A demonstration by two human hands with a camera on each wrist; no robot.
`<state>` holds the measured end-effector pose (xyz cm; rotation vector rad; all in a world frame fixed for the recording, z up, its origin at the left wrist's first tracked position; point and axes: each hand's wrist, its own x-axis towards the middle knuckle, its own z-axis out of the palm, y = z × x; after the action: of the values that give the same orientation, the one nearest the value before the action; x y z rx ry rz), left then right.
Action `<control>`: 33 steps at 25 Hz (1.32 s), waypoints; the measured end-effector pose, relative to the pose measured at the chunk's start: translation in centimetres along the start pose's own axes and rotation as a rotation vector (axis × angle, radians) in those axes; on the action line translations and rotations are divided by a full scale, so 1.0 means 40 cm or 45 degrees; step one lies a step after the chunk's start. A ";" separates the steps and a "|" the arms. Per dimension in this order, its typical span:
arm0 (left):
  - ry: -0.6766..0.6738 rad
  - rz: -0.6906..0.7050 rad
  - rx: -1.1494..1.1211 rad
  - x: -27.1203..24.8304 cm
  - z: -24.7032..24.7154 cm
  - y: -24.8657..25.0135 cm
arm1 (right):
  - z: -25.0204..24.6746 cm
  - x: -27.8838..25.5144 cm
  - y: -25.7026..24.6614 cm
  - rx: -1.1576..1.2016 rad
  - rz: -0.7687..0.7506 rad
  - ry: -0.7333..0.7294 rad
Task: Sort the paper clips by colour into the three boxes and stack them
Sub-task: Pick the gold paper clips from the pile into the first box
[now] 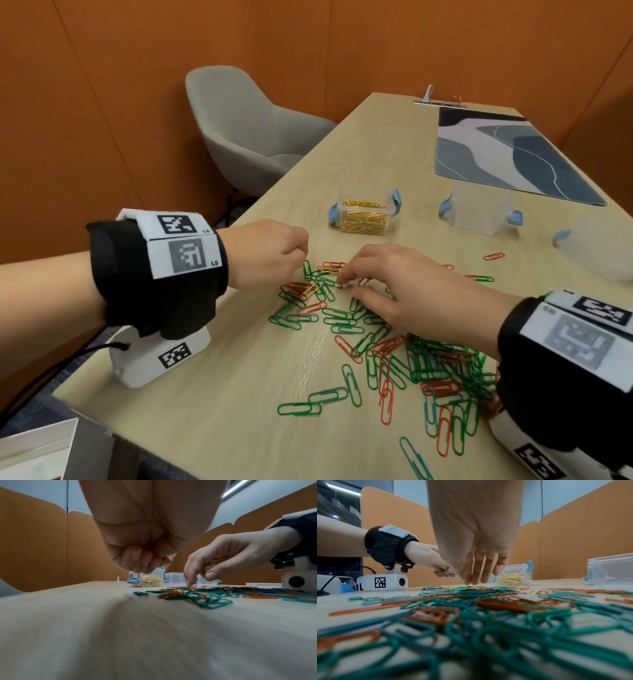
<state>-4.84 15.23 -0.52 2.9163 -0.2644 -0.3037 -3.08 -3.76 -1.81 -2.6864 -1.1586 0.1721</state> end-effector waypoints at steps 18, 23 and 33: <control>-0.013 0.174 -0.047 0.009 0.014 -0.007 | -0.008 0.027 0.003 0.122 0.153 0.087; 0.144 0.125 -0.240 0.007 0.006 -0.002 | -0.006 0.032 0.001 0.103 0.228 0.044; 0.017 0.065 -0.187 0.011 0.012 0.000 | 0.000 0.024 -0.003 0.104 0.295 -0.079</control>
<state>-4.53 15.04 -1.07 2.7612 -0.3008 -0.2825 -2.51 -2.97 -1.79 -2.7534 -0.8330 0.3339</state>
